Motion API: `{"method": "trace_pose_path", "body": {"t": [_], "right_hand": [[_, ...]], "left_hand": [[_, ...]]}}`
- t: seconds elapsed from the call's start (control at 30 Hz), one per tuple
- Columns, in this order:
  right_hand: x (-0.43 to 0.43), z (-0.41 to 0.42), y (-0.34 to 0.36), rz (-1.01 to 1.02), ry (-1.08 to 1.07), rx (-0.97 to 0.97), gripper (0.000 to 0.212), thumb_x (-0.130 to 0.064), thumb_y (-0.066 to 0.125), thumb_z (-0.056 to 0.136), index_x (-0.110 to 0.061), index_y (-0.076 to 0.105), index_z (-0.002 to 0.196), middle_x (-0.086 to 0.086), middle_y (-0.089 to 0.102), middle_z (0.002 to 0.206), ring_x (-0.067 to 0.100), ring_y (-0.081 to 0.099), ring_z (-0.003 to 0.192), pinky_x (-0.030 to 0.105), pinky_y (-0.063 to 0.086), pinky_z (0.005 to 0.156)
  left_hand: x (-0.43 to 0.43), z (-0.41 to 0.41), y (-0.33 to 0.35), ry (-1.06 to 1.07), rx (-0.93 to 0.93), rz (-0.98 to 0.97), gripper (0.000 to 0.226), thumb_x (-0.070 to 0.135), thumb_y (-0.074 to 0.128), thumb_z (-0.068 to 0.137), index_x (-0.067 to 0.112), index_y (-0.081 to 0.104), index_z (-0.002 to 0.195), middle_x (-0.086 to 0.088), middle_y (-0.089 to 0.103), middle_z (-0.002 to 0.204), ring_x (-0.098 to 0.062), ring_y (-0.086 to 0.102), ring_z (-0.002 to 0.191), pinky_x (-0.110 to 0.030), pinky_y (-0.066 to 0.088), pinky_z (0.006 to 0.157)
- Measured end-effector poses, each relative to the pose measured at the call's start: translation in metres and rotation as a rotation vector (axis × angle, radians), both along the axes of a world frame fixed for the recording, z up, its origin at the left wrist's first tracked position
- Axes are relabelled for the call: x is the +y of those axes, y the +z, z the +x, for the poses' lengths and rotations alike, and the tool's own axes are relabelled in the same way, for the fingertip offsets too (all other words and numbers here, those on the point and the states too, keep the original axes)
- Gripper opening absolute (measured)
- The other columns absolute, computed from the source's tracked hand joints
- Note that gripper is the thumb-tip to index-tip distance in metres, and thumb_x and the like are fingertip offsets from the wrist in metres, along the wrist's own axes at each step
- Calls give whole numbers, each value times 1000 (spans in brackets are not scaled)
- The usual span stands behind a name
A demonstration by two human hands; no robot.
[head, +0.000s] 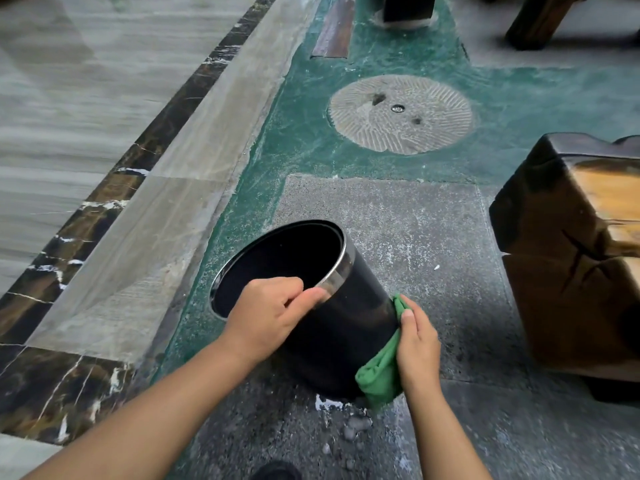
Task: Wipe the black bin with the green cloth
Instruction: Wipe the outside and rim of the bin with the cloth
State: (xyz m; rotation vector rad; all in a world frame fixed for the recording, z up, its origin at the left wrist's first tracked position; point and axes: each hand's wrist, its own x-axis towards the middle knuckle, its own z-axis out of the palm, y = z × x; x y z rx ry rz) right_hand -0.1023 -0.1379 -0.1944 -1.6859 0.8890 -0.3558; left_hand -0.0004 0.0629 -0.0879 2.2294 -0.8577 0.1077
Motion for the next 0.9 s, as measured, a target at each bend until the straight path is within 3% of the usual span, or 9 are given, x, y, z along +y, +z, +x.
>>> {"method": "trace_pose_path", "body": {"t": [0.1,0.2,0.3,0.43,0.53,0.63,0.7,0.8,0.9], "right_hand": [[10,2,-1,-29,-78,-62,35,-19,41,102,-23,64,127,-4,65,130,14,58,122,39,44,107],[19,14,6,-83,-57,-93,34,-20,42,102,-23,65,127,-6,66,127,11,58,119,41,45,106],[32,32,31,-180,17,-148,34,-19,43,101,-21,65,128,-6,66,127,8,57,118,36,43,107],[59,62,83,-281,167,-319,38,-22,40,100,-17,62,131,-7,63,130,3,54,121,18,37,106],[72,88,120,-333,305,-387,38,-23,40,99,-15,63,129,-4,64,129,6,54,122,21,37,107],[78,110,134,-468,486,-302,42,-33,37,98,-15,66,124,1,65,128,14,54,123,34,39,108],[72,116,128,-416,516,-271,42,-40,38,97,-21,66,121,-4,67,125,10,56,117,32,41,103],[44,113,103,-250,503,-95,30,-46,39,97,-32,63,84,-8,67,93,12,58,91,32,42,83],[21,97,75,-228,524,122,43,-42,37,101,-26,49,63,-3,63,83,22,58,88,35,40,76]], "left_hand": [[5,-1,-4,-45,-36,3,68,59,40,96,7,41,52,-3,41,47,-19,41,45,-36,37,46],[14,4,-6,-33,-72,-6,66,54,37,99,7,46,53,-1,43,48,-17,43,46,-34,38,48],[18,7,-8,-26,-114,5,61,45,36,102,7,47,56,1,41,50,-16,43,47,-36,40,48],[19,9,-6,-38,-169,5,55,39,34,103,11,45,56,8,36,56,-12,37,49,-34,39,46],[22,9,-7,-31,-183,8,55,38,33,103,11,47,57,4,41,54,-18,42,47,-35,40,45],[26,8,-6,-13,-190,-1,55,37,33,104,10,48,57,1,44,53,-19,45,47,-36,41,44],[28,9,-4,-1,-183,-3,55,36,34,103,10,48,57,4,41,54,-19,44,47,-35,40,45],[37,6,-5,0,-199,12,55,37,33,104,11,46,57,8,36,56,-15,41,47,-32,37,46],[54,3,-5,28,-174,38,58,42,32,103,10,43,56,3,37,54,-18,41,46,-33,38,45]]}}
